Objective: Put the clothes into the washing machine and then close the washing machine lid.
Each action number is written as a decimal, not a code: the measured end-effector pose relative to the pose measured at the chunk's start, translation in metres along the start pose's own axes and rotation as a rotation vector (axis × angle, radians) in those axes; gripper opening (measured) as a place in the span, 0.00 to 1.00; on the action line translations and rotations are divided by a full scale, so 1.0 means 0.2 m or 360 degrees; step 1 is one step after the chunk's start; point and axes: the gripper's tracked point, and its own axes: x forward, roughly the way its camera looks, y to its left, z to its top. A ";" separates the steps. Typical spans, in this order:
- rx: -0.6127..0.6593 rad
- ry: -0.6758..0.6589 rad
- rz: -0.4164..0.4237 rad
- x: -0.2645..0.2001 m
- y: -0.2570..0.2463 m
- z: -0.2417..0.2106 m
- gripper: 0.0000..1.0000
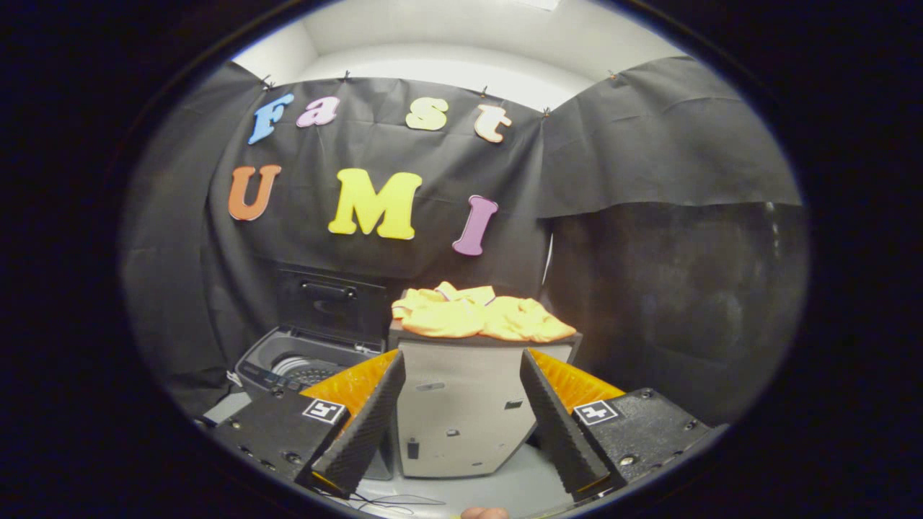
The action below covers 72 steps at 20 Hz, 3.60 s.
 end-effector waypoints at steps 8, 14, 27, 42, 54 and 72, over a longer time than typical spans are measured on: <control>0.0014 0.0146 0.0049 0.60 -0.05 0.10 1.00; 0.0024 0.0374 0.0100 1.00 -0.07 0.10 1.00; -0.0025 0.0796 0.0243 1.57 -0.08 0.09 1.00; 0.0070 0.1223 0.0351 1.66 -0.05 -0.16 0.99; -0.0046 0.1653 0.0437 1.62 -0.02 -0.14 0.64; -0.0058 0.1538 0.0359 1.64 0.02 0.21 0.07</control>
